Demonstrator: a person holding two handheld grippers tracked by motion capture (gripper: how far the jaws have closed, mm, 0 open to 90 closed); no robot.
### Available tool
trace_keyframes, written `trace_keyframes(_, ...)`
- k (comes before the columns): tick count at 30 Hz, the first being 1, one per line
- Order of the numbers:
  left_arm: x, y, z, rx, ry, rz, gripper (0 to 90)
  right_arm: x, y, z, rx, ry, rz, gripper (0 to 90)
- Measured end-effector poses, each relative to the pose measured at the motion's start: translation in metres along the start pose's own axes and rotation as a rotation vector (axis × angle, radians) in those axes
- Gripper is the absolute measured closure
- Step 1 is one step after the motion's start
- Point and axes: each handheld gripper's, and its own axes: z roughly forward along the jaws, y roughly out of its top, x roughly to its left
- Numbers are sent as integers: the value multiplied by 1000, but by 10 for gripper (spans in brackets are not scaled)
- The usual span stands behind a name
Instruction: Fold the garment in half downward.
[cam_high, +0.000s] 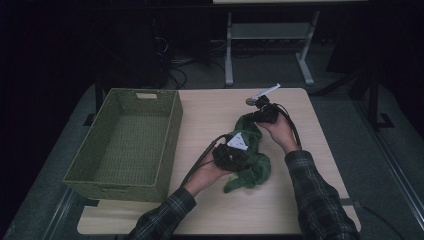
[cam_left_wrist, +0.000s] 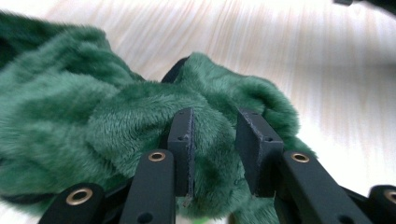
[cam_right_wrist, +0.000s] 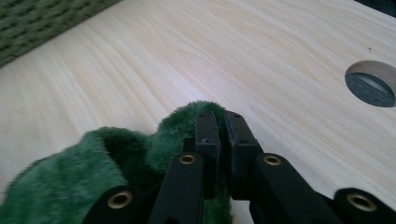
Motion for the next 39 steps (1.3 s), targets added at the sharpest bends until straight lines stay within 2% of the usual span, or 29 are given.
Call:
trace_keyframes(1, 1, -1, 3, 1, -2, -4, 670, 2, 0, -3, -9, 16, 11, 860)
trace_keyframes(4, 5, -6, 5, -4, -16, -27, 680, 6, 2, -13, -31, 37, -8, 864)
trace_keyframes(9, 9, -11, 6, -6, -19, -49, 697, 16, -2, -43, -100, 80, -41, 867)
trace_keyframes(10, 10, -12, 7, -5, -18, -42, 702, 21, -8, -56, -123, 93, -52, 868)
trace_keyframes(11, 10, -13, 8, -8, -20, -52, 702, 21, -8, -56, -123, 93, -52, 868)
trace_keyframes(17, 10, -15, 10, -9, -9, -50, 719, 41, -31, -95, -203, 153, -84, 872)
trace_keyframes(19, 9, -16, 11, -25, -8, -68, 720, 48, -38, -105, -223, 168, -95, 873)
trace_keyframes(23, 8, -18, 9, -33, -12, -76, 705, 67, -58, -122, -239, 202, -128, 874)
trace_keyframes(26, 5, -19, 5, -42, -16, -82, 639, 80, -73, -128, -245, 207, -146, 874)
trace_keyframes(28, 2, -18, 0, -42, -11, -73, 575, 85, -82, -130, -250, 205, -152, 873)
trace_keyframes(29, 0, -18, -2, -45, -10, -84, 545, 87, -86, -130, -253, 208, -151, 873)
trace_keyframes(33, -9, -17, -20, -52, 5, -64, 463, 93, -95, -129, -255, 216, -148, 873)
trace_keyframes(36, -11, -18, -42, -68, 31, -60, 457, 97, -99, -130, -246, 223, -160, 873)
trace_keyframes(39, -5, -15, -64, -111, 78, -70, 467, 104, -104, -129, -230, 237, -176, 872)
